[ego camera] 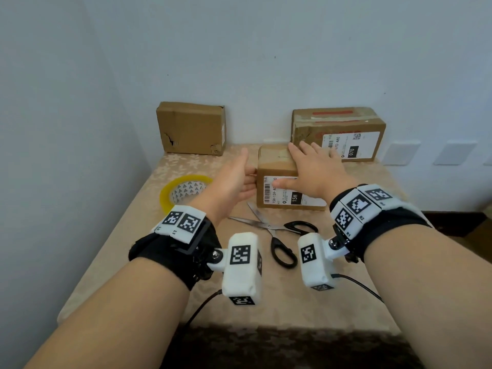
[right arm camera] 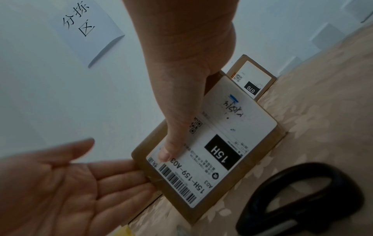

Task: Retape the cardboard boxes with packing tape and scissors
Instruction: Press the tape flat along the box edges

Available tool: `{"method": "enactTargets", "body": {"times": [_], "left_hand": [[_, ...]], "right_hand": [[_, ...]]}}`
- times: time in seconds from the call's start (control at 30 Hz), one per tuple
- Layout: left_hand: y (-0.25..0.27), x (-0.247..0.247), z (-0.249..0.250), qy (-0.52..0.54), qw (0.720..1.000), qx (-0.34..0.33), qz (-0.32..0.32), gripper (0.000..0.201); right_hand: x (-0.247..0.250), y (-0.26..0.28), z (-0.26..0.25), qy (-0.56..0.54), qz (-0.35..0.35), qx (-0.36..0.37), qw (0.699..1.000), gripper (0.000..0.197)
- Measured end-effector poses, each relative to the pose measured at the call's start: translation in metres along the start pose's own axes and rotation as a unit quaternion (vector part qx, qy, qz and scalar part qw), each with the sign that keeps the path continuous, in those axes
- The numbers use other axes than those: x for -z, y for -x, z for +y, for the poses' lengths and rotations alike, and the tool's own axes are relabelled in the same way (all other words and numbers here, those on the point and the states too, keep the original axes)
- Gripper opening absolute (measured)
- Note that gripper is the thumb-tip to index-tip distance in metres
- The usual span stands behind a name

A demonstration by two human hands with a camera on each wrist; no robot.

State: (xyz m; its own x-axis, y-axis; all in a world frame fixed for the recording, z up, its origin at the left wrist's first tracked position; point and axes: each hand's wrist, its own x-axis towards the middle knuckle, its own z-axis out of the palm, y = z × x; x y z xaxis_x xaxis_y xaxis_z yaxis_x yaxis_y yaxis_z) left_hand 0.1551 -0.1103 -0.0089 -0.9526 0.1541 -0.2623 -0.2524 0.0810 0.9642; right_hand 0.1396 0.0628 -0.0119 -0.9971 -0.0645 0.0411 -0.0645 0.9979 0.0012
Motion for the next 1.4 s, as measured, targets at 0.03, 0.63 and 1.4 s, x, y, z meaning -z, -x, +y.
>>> {"method": "enactTargets", "body": {"times": [0.03, 0.63, 1.4], "left_hand": [[0.001, -0.003, 0.001, -0.001, 1.0, -0.008, -0.019, 0.067], [0.011, 0.094, -0.015, -0.491, 0.86, -0.101, 0.096, 0.026], [0.007, 0.103, -0.012, -0.285, 0.929, -0.209, 0.106, 0.032]], "right_hand": [[0.001, 0.0, 0.001, -0.002, 0.001, 0.0, 1.0, 0.103], [-0.009, -0.003, -0.078, 0.002, 0.088, -0.029, 0.996, 0.065], [-0.012, -0.004, -0.084, 0.006, 0.088, -0.017, 0.996, 0.05]]}}
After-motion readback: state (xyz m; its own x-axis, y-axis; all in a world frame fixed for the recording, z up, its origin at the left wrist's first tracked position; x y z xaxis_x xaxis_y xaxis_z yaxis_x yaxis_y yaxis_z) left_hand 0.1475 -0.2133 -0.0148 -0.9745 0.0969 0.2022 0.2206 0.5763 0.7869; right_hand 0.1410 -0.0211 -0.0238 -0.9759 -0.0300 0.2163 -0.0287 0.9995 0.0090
